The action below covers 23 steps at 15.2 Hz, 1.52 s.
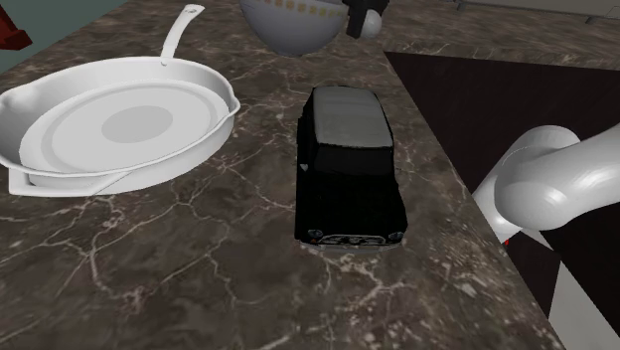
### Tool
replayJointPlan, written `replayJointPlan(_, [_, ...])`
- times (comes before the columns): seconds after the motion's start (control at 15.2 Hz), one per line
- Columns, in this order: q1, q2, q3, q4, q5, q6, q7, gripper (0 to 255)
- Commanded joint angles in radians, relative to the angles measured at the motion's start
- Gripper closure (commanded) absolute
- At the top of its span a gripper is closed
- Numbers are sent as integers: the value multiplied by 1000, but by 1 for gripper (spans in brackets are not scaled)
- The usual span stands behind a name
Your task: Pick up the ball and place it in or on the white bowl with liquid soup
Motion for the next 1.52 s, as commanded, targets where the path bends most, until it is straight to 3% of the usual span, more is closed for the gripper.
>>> replayJointPlan(0.0, [-3, 11, -3, 35, -4, -25, -2, 255])
replayJointPlan(1.25, [-29, 153, 4, 412, -36, -263, 6, 255])
replayJointPlan(1.45, [-44, 267, 28, 506, -64, -246, 16, 255])
